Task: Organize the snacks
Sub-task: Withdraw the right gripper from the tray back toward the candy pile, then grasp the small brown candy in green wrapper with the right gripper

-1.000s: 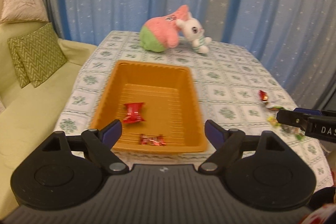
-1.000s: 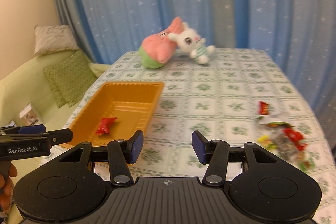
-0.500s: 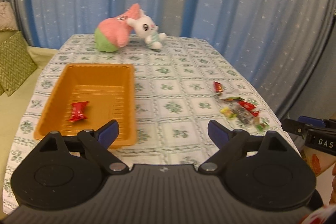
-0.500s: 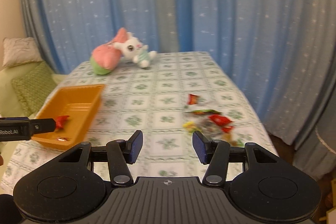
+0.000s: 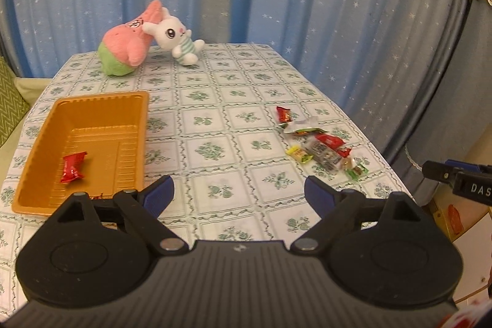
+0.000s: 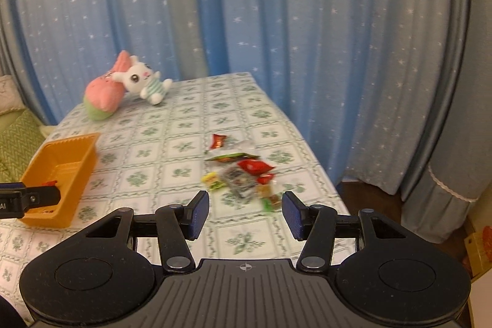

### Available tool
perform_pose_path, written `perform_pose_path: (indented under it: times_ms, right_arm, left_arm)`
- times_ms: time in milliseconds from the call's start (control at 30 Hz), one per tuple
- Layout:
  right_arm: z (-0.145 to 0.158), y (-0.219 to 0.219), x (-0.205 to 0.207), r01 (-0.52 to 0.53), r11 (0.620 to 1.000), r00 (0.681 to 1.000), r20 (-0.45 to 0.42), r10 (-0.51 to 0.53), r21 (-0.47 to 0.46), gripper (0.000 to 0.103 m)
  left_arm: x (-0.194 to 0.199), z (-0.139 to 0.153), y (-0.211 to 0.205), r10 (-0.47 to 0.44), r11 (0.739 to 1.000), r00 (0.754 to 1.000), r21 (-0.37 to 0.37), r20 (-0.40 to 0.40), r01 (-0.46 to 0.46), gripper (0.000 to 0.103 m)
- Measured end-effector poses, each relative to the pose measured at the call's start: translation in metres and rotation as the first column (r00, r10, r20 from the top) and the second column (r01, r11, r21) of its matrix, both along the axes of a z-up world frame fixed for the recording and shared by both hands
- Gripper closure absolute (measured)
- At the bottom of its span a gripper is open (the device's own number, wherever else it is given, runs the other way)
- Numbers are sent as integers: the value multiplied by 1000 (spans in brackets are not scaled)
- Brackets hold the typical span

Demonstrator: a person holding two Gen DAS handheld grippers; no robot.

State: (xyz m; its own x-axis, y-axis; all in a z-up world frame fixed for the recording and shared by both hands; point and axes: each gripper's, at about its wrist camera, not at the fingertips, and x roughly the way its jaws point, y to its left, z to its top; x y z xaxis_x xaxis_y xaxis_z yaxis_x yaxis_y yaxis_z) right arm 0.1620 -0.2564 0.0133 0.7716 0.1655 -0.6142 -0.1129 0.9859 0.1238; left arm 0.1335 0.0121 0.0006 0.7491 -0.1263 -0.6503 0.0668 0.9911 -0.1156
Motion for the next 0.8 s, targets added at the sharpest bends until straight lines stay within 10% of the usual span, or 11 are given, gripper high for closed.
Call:
perform_pose_path:
  times_ms: [800]
  right_arm:
    - [-120,-49,104,-81,997,991,-111,79,-14,50]
  left_arm:
    - [103,-90,-61,-67,997,991,17,-119,69,13]
